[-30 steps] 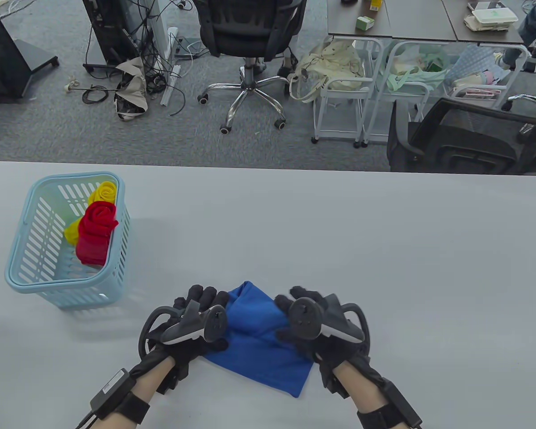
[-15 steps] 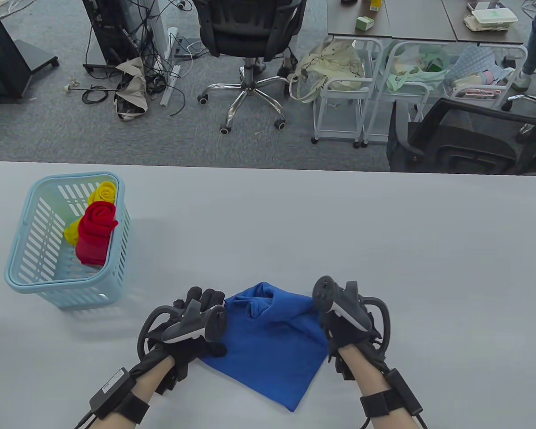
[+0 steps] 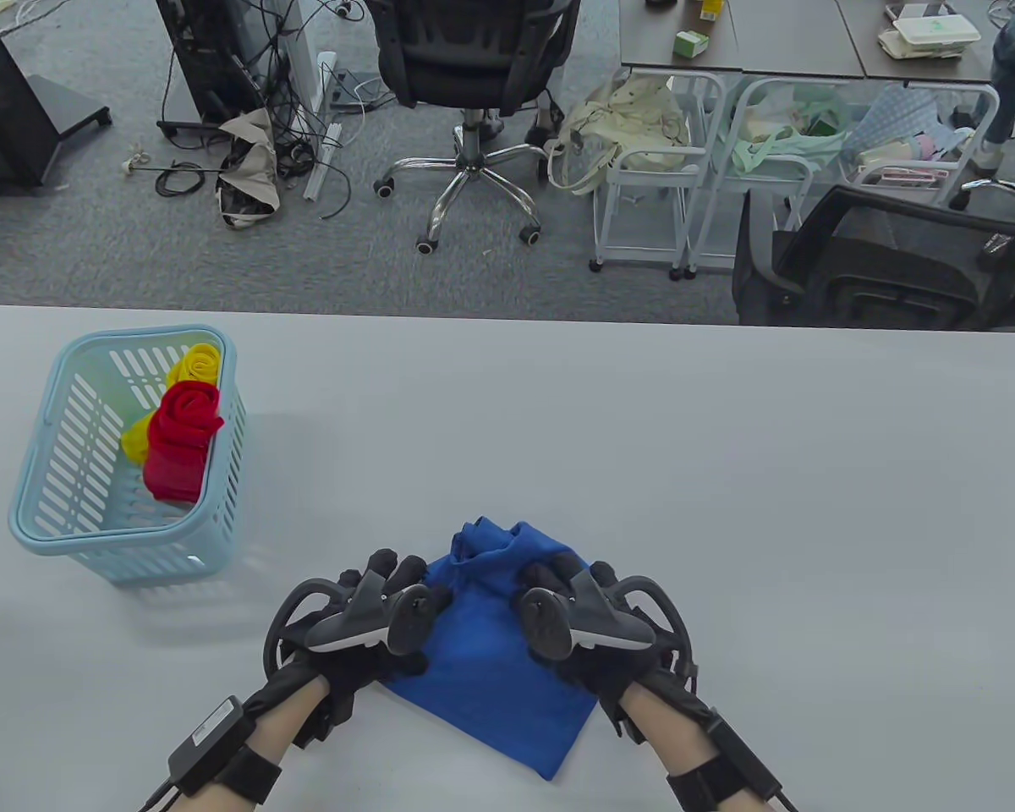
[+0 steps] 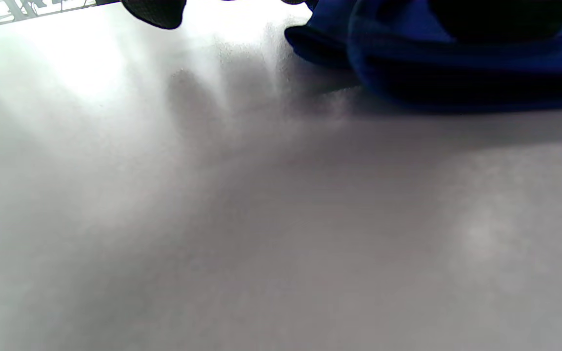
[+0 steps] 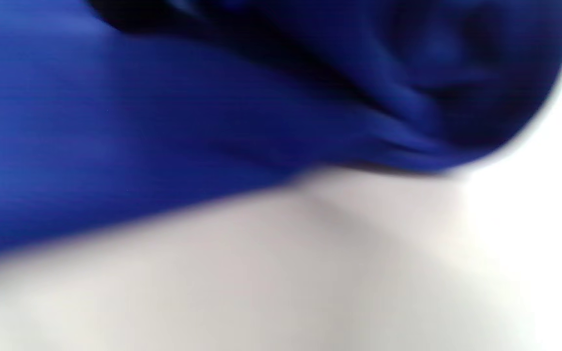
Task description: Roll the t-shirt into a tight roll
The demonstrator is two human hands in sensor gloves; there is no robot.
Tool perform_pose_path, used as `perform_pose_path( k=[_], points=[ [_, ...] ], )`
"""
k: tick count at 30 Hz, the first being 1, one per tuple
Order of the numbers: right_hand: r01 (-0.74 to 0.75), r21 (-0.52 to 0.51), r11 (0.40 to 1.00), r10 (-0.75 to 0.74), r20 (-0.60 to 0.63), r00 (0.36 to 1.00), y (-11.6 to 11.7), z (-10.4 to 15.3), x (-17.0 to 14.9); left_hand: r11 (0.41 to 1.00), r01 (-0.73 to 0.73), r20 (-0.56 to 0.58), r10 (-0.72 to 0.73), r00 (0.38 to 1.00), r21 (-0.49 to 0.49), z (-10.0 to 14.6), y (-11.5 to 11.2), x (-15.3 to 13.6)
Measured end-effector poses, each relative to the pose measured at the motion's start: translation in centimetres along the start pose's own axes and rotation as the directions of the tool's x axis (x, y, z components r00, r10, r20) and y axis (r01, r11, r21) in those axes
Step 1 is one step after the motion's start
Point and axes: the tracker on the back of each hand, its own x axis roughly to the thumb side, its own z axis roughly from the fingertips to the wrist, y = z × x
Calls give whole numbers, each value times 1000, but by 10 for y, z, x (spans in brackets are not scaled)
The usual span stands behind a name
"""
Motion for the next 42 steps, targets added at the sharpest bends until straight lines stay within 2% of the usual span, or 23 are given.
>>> perform_pose_path(
  k=[3, 7, 9, 11, 13, 14, 16, 18, 20, 22, 24, 26, 29, 32, 36, 40, 42],
  points=[
    [211, -14, 977, -211, -148, 966, 6, -6, -33, 1000, -2, -5, 2, 1000, -3, -1, 1, -2],
    [175, -15, 984, -165, -410, 897, 16, -2, -73, 1000, -1, -3, 1, 1000, -2, -2, 0, -3],
    [232, -32, 972, -222, -438, 871, 14, 3, -79, 1000, -5, -2, 5, 1000, -4, -1, 1, -3],
    [177, -62, 982, -186, -453, 872, 4, 9, -75, 1000, -6, -5, 6, 1000, -4, -2, 1, -4],
    [121, -110, 987, -155, -396, 905, -7, 14, -63, 1000, -7, -4, 7, 1000, -4, -1, 1, -4],
    [130, -132, 983, -163, -288, 944, -13, 15, -51, 1000, -8, -4, 8, 1000, -6, -2, 1, -4],
    [189, -103, 977, -194, -37, 980, -16, 12, -28, 1000, -5, -4, 4, 1000, -7, -2, 1, -4],
    [201, -37, 979, -199, 65, 978, -10, 4, -15, 1000, 0, -8, 0, 1000, -7, -2, 1, -5],
    [189, 26, 982, -189, 13, 982, 2, -7, -17, 1000, -1, -17, 1, 1000, -10, -1, 1, -8],
    [224, 71, 972, -221, -52, 974, 14, -13, -34, 1000, -10, -28, 9, 1000, -11, -1, 1, -11],
    [331, 38, 943, -318, -191, 929, 20, -14, -55, 1000, -27, -39, 26, 999, -14, -3, 0, -15],
    [355, 37, 934, -341, -206, 917, 21, -11, -63, 999, -38, -62, 37, 997, -8, -6, -1, -19],
    [264, 2, 964, -256, -248, 934, 12, -6, -60, 1000, -4, -136, 4, 991, -1, -8, -5, -27],
    [259, -53, 964, -264, -179, 948, -2, 0, -48, 999, -32, -159, 36, 987, 28, -5, -1, -32],
    [214, -95, 972, -208, 72, 975, -21, 13, -9, 993, 33, -226, -7, 974, 115, 4, 12, -34],
    [239, -1, 971, -229, 282, 932, -16, 13, 35, 992, 14, -257, 19, 966, 129, 8, 14, -41],
    [187, 8, 982, -181, 279, 943, -10, 11, 47, 992, 7, -265, 27, 964, 125, 10, 13, -44]
  ],
)
